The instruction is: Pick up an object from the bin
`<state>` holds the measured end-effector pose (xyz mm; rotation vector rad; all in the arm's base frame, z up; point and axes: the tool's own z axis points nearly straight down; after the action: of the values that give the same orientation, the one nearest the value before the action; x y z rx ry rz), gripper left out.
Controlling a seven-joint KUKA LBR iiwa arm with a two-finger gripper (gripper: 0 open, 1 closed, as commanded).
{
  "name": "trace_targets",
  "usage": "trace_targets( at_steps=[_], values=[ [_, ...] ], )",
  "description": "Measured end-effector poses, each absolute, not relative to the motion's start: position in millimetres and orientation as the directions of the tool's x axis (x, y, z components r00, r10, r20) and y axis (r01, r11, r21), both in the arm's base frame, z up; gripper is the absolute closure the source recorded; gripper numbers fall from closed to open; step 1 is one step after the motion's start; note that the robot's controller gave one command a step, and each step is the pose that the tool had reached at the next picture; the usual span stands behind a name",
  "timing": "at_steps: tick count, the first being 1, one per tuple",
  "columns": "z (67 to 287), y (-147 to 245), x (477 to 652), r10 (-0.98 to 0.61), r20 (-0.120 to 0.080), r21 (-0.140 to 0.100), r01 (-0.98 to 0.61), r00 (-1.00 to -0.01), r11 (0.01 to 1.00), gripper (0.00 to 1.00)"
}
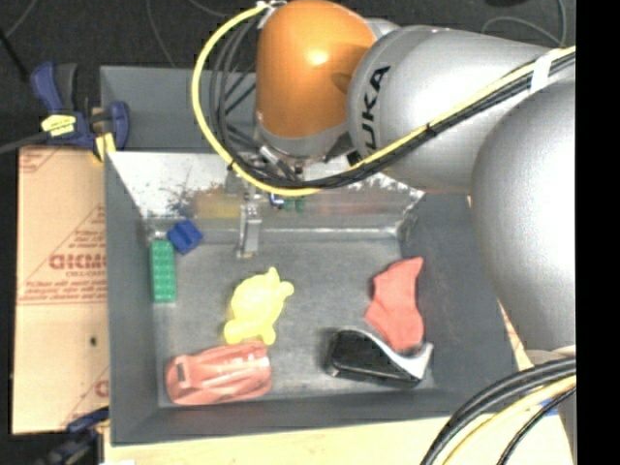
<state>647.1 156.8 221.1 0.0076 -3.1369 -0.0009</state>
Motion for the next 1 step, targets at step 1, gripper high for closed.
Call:
trace_targets(
  at_steps=[1],
  values=[
    [226.6,156.1,648.6,-0.003,-0.004,0.002,-0.003,-1.0,1.0,0.0]
  ],
)
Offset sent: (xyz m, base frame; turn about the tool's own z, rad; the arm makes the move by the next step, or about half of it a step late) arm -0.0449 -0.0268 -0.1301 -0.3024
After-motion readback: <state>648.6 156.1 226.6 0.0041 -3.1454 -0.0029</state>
